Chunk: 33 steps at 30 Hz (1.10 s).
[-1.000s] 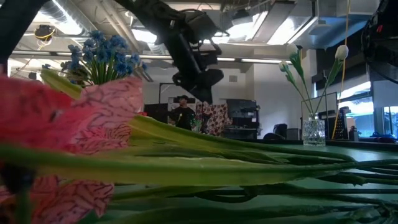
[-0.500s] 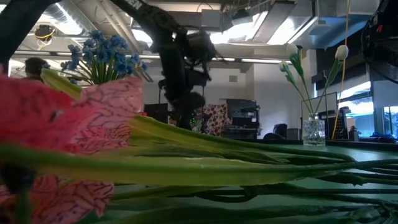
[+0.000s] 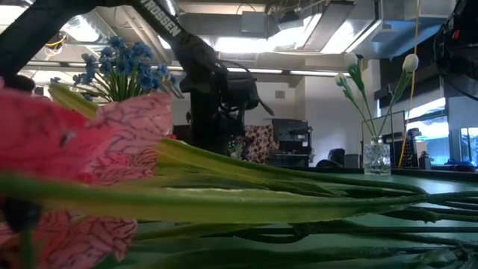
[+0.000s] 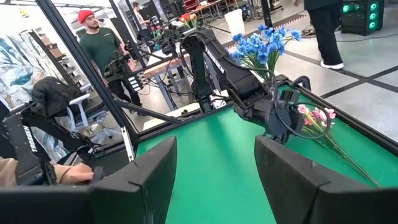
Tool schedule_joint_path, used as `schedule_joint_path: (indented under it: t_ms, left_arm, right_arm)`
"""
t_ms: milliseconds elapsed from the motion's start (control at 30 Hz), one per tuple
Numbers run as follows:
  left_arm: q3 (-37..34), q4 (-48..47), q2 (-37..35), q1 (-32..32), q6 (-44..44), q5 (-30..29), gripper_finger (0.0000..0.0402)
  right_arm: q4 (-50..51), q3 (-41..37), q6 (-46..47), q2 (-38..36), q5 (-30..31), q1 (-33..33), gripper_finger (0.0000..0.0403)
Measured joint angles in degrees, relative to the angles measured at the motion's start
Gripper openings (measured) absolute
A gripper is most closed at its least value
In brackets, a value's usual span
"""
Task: Sort flowers into vase by color
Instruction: Put the top pink flowers into the red vase
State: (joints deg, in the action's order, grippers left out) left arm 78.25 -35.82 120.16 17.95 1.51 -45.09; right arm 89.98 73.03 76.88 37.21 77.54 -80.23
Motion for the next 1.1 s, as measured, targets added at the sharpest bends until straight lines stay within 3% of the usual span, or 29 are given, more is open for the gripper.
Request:
schedule_joint_path:
  t_ms: [233, 333, 500, 667, 833, 1100]
  left_arm:
    - [0.05, 0.96, 1.83, 1.96, -0.38, 0.62, 0.0157]
    - [0.02, 1.81, 1.87, 2.74, -0.09, 0.66, 0.0120]
    - [0.01, 2.32, 1.90, 3.63, 1.63, 0.07, 0.0021]
    - [0.41, 0.01, 1.90, 2.16, 5.22, -2.39, 0.0005]
    - [2.37, -2.43, 1.83, -4.39, 9.41, -1.94, 0.0002]
    - [6.68, -0.87, 1.83, -20.59, 11.49, -0.11, 0.0001]
  right_arm:
    - [-0.31, 0.00, -0.02, 0.02, -0.11, 0.00, 0.0214]
    - [-0.31, 0.00, -0.02, 0.04, -0.11, 0.00, 0.0214]
    - [-0.29, 0.00, -0.02, 0.04, -0.11, 0.02, 0.0214]
    - [-0.29, 0.00, -0.02, 0.04, -0.33, 0.00, 0.0214]
    - [-0.26, 0.00, -0.02, 0.04, -0.57, 0.02, 0.0214]
    - [0.06, 0.00, -0.46, 0.04, -0.58, 0.00, 0.0214]
